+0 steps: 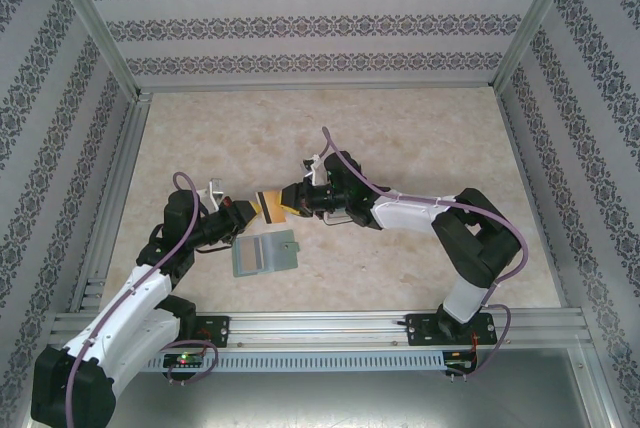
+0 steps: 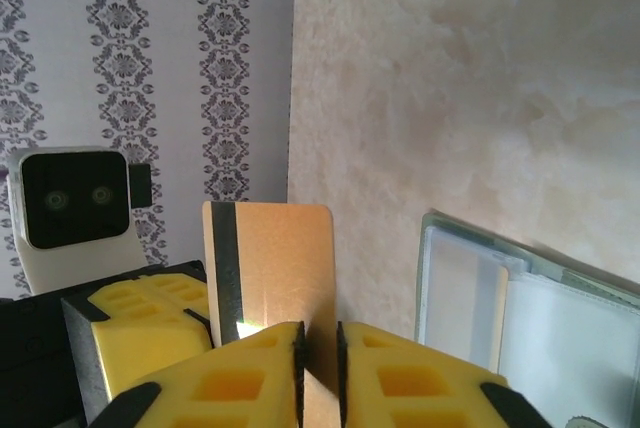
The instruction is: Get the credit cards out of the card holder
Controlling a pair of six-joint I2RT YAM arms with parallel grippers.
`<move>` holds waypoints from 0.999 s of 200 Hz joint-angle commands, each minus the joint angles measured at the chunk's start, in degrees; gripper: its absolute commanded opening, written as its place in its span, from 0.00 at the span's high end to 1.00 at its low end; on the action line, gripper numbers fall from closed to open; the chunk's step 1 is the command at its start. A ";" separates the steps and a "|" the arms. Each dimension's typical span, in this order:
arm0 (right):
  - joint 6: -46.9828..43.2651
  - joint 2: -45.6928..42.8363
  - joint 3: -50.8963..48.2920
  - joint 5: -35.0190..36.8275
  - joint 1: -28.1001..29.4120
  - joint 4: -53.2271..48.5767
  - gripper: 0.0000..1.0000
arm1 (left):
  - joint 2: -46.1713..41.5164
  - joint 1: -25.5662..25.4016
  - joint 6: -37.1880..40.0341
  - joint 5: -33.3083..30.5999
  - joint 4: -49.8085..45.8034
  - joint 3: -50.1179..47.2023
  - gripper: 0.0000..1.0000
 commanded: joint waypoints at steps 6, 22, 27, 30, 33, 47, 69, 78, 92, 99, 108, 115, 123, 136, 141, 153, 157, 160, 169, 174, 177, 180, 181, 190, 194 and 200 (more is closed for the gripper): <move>1.27 -0.02 -1.12 -1.94 0.48 4.91 0.84 | 0.44 0.69 -0.31 1.08 2.56 -0.20 1.00; 1.53 0.03 -1.21 -2.28 0.47 5.56 0.88 | 0.53 0.73 -0.24 1.09 2.46 -0.20 1.00; 1.68 0.01 -1.33 -2.30 0.47 5.91 0.90 | 0.60 0.73 -0.25 1.08 2.54 -0.20 1.00; 1.73 0.02 -1.34 -2.30 0.46 6.01 0.91 | 0.59 0.69 -0.25 1.08 2.44 -0.20 1.00; 1.73 -0.03 -1.41 -2.33 0.44 6.03 0.93 | 0.56 0.75 -0.25 1.08 2.36 -0.20 1.00; 1.82 -0.12 -1.56 -2.39 0.37 6.37 0.99 | 0.51 0.72 0.10 0.93 1.77 -0.03 1.00; 1.74 -0.49 -1.69 -2.52 0.09 6.57 1.00 | 0.44 0.73 0.88 0.73 0.46 0.45 0.76; 1.69 -0.72 -1.85 -2.48 -0.08 6.49 1.00 | 0.32 0.72 1.43 0.64 -0.34 0.74 0.67; 1.09 -1.24 -1.96 -2.61 -0.67 5.85 1.00 | 0.07 0.77 2.89 0.17 -2.76 1.73 0.57; 0.67 -1.57 -2.09 -2.66 -1.07 5.33 1.00 | -0.04 0.85 3.83 -0.13 -4.06 2.35 0.54; -0.10 -2.15 -2.30 -2.73 -1.67 4.50 1.00 | 0.01 0.88 5.00 -0.40 -5.62 3.05 0.46; -0.95 -2.75 -2.31 -2.90 -2.21 3.40 1.00 | -0.03 0.96 5.88 -0.73 -6.84 3.63 0.43; -2.29 -3.56 -2.31 -2.92 -2.86 1.61 1.00 | -0.06 1.12 6.73 -1.02 -7.98 4.25 0.39; -5.51 -5.35 -1.84 -3.09 -3.82 -2.75 1.00 | 0.16 1.37 7.68 -1.38 -8.86 4.80 0.29; -7.28 -6.08 -1.43 -3.01 -4.10 -5.28 1.00 | 0.19 1.48 7.91 -1.38 -9.02 5.04 0.26; -12.44 -7.93 0.26 -2.60 -4.80 -12.47 1.00 | 0.67 1.63 8.57 -1.45 -9.31 5.48 0.15; -14.42 -8.61 0.95 -2.32 -5.02 -15.13 1.00 | 0.93 1.65 8.82 -1.54 -9.50 5.72 0.13; -16.02 -9.13 1.55 -1.97 -5.23 -17.37 1.00 | 1.14 1.65 9.07 -1.54 -9.68 5.95 0.09; -21.05 -10.68 3.33 -0.45 -5.61 -24.01 1.00 | 1.79 1.73 10.01 -1.55 -10.17 6.56 0.05; -24.44 -11.53 4.54 0.78 -5.90 -27.96 1.00 | 2.22 1.74 10.52 -1.56 -10.34 6.94 0.04; -26.16 -11.97 5.18 1.64 -5.93 -30.50 1.00 | 2.42 1.74 10.94 -1.56 -10.51 7.21 0.03; -28.32 -12.46 6.05 2.67 -6.01 -32.94 1.00 | 2.54 1.74 11.31 -1.60 -10.69 7.48 0.00; -28.89 -12.58 6.26 2.91 -6.04 -33.75 1.00 | 2.65 1.74 11.47 -1.62 -10.84 7.64 0.00; -35.42 -13.78 8.62 6.12 -6.10 -40.68 1.00 | 3.24 1.85 12.85 -1.89 -11.93 8.60 0.01; -38.10 -14.15 9.62 7.62 -6.14 -43.57 1.00 | 3.53 1.89 13.40 -2.11 -12.34 9.16 0.01; -41.74 -14.55 11.01 9.89 -6.26 -47.48 1.00 | 3.98 1.92 14.43 -2.32 -13.07 9.87 0.01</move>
